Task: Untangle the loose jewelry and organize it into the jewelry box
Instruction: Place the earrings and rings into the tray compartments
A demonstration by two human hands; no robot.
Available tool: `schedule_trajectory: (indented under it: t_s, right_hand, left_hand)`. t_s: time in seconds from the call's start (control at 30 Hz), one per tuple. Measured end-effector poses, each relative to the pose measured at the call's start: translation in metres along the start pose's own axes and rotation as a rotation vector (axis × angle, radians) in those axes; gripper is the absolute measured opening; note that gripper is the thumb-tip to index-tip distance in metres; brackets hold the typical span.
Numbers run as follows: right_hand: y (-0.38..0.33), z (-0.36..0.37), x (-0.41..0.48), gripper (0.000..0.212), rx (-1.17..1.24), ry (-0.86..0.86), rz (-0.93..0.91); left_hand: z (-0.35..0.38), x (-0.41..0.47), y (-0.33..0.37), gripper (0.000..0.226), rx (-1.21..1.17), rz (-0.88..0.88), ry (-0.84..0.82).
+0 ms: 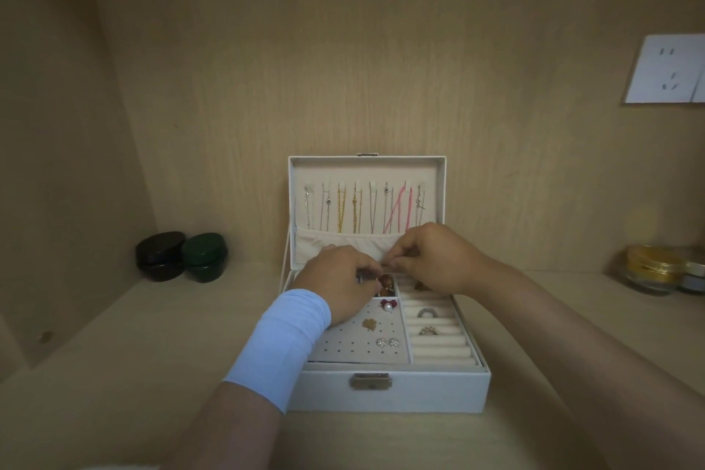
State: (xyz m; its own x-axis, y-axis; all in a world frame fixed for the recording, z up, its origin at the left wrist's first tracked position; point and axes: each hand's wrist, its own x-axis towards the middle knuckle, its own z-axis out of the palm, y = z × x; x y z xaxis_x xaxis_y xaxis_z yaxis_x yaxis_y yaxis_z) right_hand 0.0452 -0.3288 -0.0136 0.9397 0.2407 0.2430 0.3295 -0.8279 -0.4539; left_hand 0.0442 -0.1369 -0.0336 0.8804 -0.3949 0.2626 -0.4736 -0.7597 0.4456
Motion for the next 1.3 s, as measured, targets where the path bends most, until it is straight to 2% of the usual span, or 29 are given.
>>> schedule_trajectory:
  t_s: [0.17,0.4,0.53,0.63,0.73,0.9,1.07,1.17,1.3]
  right_hand:
    - [-0.003,0.003,-0.005,0.014,-0.055,-0.067,-0.028]
    - [0.0,-0.024,-0.024,0.009,0.035,0.044,0.0]
    - [0.026,-0.058,-0.059,0.008,0.055,0.134,0.055]
    - [0.056,-0.079,-0.091,0.008,0.038,0.136,0.144]
    - [0.087,-0.089,-0.12,0.008,-0.015,0.086,0.252]
    - [0.133,-0.08,-0.149,0.009,-0.017,0.059,0.37]
    - [0.159,-0.062,-0.151,0.027,-0.102,0.038,0.388]
    - [0.159,-0.057,-0.145,0.034,-0.103,0.019,0.378]
    - [0.158,-0.051,-0.137,0.019,-0.146,0.029,0.353]
  left_hand:
    - [0.0,0.0,0.001,0.022,0.008,0.001,-0.019]
    - [-0.006,-0.002,0.013,0.019,-0.044,0.018,0.061]
    - [-0.003,0.0,0.053,0.016,-0.091,0.076,0.078]
    - [0.007,0.006,0.09,0.017,-0.1,0.141,0.053]
    - [0.025,0.015,0.123,0.018,-0.089,0.191,-0.007]
    - [0.069,0.031,0.162,0.025,0.014,0.158,-0.229]
    - [0.106,0.043,0.177,0.033,0.108,0.088,-0.324]
    - [0.115,0.044,0.178,0.031,0.133,0.063,-0.374]
    - [0.118,0.042,0.173,0.023,0.179,0.048,-0.371]
